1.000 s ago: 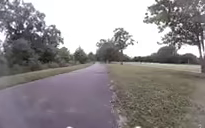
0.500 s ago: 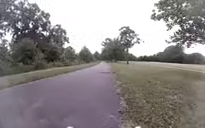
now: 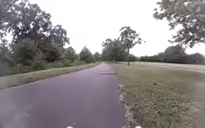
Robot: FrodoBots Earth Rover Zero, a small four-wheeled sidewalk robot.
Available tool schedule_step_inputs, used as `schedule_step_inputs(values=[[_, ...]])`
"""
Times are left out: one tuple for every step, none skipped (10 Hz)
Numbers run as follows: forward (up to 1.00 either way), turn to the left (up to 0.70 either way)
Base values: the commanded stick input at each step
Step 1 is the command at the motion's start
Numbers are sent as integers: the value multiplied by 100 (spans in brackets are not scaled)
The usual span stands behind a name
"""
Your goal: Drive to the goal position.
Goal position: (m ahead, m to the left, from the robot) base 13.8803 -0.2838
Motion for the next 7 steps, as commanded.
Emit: schedule_step_inputs(values=[[70,-10],[70,0],[70,0],[70,0],[70,0],[70,0],[70,0]])
